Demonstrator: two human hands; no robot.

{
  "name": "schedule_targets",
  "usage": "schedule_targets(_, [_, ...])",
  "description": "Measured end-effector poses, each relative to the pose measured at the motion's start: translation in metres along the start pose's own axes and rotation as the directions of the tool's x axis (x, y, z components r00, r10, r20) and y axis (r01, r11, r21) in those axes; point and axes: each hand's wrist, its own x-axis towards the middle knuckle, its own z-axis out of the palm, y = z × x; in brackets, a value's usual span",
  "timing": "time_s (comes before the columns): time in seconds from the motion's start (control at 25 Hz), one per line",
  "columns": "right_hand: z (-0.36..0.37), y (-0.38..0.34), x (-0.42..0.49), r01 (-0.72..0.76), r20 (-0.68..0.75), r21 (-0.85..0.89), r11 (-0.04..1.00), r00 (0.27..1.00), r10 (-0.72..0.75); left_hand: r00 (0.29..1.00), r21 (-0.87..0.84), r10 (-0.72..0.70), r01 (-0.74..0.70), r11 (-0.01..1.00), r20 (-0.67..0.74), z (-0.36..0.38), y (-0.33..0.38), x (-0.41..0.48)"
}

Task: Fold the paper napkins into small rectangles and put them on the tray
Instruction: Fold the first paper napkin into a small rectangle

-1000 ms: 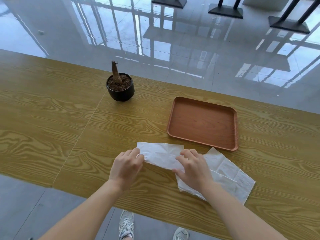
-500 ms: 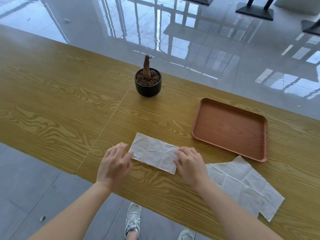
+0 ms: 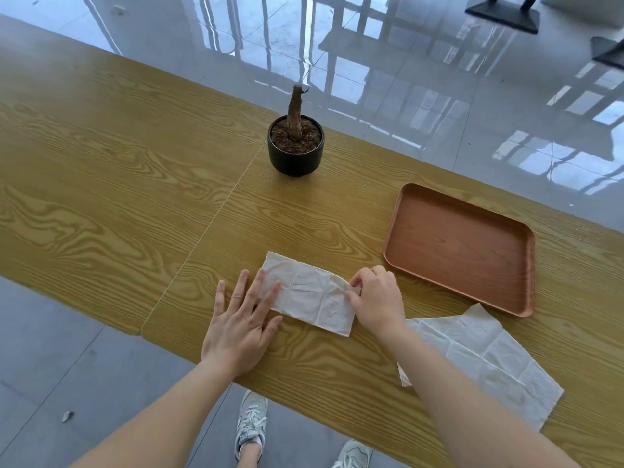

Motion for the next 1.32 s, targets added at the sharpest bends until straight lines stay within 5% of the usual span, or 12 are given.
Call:
schedule_targets(0.2, [-0.009, -0.003, 0.007, -0.046, 0.013, 0.187, 0.981, 0.999, 0.044, 1.000, -0.019, 0.011, -0.011, 1.000, -0.028, 0.005, 0.000, 0.000])
schedule_targets(0.36, [-0.019, -0.003, 0.007, -0.305, 0.211, 0.562, 0.769, 0.952, 0.223, 0.999, -0.041, 0.018, -0.020, 0.999, -0.049, 0.006, -0.002, -0.001])
schedule_targets(0.72, [-0.026, -0.035, 0.014, -0.358, 0.307, 0.772, 0.525, 0.934, 0.185, 0.996, -0.034, 0.049, -0.051, 0.998, -0.071, 0.008, -0.004, -0.002])
schedule_targets(0.88, [-0.018, -0.055, 0.023, -0.345, 0.336, 0.790, 0.506, 0.935, 0.112, 0.994, -0.068, 0.042, -0.049, 0.997, -0.096, 0.005, -0.003, -0.003])
schedule_targets(1.0, [-0.011, -0.054, 0.029, -0.277, 0.300, 0.745, 0.606, 0.952, 0.066, 0.986, -0.161, 0.001, -0.028, 0.987, -0.168, 0.004, -0.002, -0.003])
schedule_targets(1.12, [-0.004, -0.039, 0.029, 0.088, 0.039, 0.244, 0.966, 0.994, -0.101, 0.969, -0.224, -0.035, -0.020, 0.974, -0.243, 0.006, -0.003, -0.004])
schedule_targets(1.2, [0.001, -0.034, 0.023, 0.210, 0.033, 0.053, 0.976, 0.977, -0.212, 0.960, -0.225, -0.034, -0.031, 0.974, -0.278, 0.008, -0.003, -0.005])
schedule_targets(1.32, [0.010, -0.041, 0.017, 0.217, 0.043, 0.013, 0.976, 0.975, -0.217, 0.949, -0.218, -0.021, -0.051, 0.975, -0.314, 0.009, -0.003, -0.005])
